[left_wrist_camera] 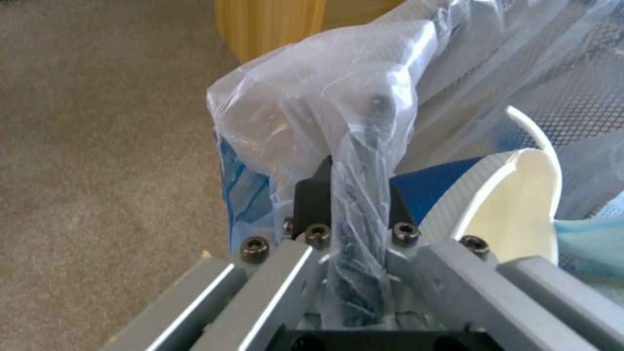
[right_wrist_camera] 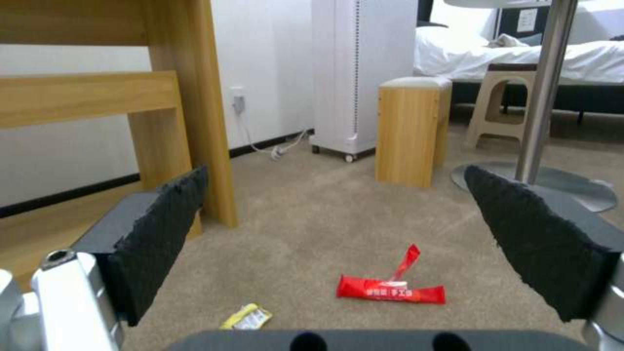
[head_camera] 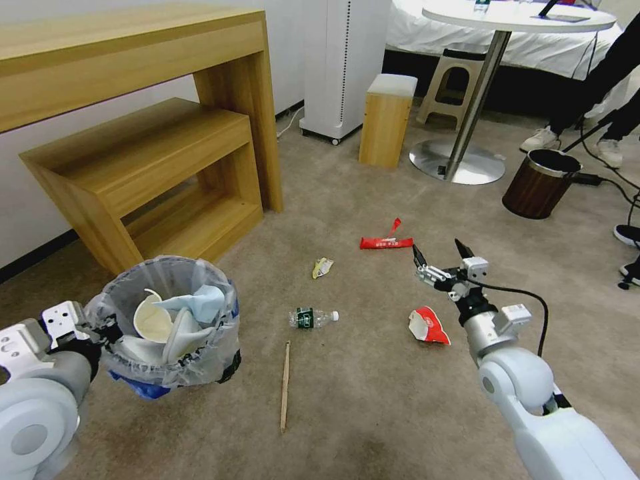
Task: Pick up the trash bin and place the garbage on the floor into it.
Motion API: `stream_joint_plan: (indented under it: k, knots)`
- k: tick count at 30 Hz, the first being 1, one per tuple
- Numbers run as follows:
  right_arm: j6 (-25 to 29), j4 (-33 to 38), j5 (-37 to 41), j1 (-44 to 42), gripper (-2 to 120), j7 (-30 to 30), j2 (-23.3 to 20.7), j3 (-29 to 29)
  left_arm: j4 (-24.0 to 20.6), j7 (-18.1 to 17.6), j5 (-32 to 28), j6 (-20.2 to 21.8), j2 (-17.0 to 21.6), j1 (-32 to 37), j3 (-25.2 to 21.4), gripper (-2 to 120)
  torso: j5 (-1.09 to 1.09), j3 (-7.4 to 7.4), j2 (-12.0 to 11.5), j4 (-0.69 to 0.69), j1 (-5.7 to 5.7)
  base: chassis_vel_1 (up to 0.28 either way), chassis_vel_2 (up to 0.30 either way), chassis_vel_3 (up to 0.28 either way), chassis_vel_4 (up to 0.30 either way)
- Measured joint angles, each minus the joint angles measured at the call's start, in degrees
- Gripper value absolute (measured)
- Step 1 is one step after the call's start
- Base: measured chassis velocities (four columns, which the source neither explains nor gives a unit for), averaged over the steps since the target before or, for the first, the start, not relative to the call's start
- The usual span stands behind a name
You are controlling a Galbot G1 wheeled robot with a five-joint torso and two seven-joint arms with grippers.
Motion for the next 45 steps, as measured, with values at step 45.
stream_joint_plan:
  k: [45]
  knots:
    - [-45.8, -6.4, 27.9, 11.4, 100, 30.3, 10.4, -34.1, -2.7, 1.2, 0.8, 0.2, -0.9, 0.4, 0.9, 1, -0.02, 0.01, 0.0, 0.00, 0.00, -0.015, 0.014, 0.016, -0.014]
